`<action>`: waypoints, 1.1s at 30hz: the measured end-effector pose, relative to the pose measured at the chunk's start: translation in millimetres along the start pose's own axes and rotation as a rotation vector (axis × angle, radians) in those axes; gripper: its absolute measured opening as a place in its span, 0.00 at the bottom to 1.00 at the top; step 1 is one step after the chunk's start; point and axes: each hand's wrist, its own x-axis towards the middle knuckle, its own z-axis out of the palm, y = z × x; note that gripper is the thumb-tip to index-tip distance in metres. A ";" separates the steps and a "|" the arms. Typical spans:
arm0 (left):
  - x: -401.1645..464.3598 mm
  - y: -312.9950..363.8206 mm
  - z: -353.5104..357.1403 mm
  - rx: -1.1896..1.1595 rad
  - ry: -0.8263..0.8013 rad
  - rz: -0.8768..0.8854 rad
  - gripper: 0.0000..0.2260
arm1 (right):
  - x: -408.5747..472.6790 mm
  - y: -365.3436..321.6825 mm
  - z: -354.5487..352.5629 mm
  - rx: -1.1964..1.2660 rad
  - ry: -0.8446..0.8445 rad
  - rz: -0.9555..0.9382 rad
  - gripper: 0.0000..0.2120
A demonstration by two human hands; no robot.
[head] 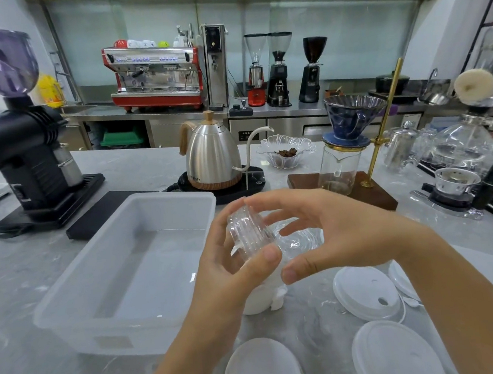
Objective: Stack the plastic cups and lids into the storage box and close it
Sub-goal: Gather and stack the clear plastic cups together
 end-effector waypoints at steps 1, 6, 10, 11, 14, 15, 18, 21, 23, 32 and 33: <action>-0.3 0.1 0.2 0.001 -0.001 -0.002 0.40 | 0.2 -0.1 0.5 -0.005 0.002 -0.005 0.42; -1.4 1.3 0.3 -0.004 -0.026 -0.009 0.42 | 0.9 -0.4 1.4 -0.032 -0.004 -0.019 0.41; -2.4 1.9 2.4 0.003 -0.029 0.002 0.41 | 0.5 1.5 2.4 -0.074 0.015 -0.016 0.43; -2.6 1.9 2.4 0.003 -0.025 0.001 0.41 | 0.9 2.3 3.5 -0.081 0.025 -0.010 0.45; -2.3 2.9 1.5 -0.002 -0.002 0.004 0.42 | 3.5 5.1 8.6 -0.107 0.048 0.004 0.51; -2.2 3.4 1.1 -0.004 0.009 0.007 0.41 | 4.5 6.1 9.9 -0.114 0.046 0.006 0.51; -0.7 4.8 0.5 -0.020 0.041 0.014 0.39 | 6.9 9.2 8.3 -0.094 0.045 0.011 0.49; -0.2 4.2 1.5 -0.056 0.072 0.002 0.39 | 8.5 20.9 -0.8 -0.027 0.149 0.044 0.44; -0.1 4.0 1.9 -0.078 0.085 -0.002 0.38 | 8.4 37.1 -6.8 -0.025 0.241 0.112 0.42; 0.8 4.4 1.8 -0.091 0.081 -0.006 0.37 | 13.2 102.7 17.2 -0.326 0.055 0.442 0.51; 0.9 4.5 2.2 -0.092 0.080 -0.006 0.37 | 14.3 104.8 20.4 -0.353 0.025 0.464 0.53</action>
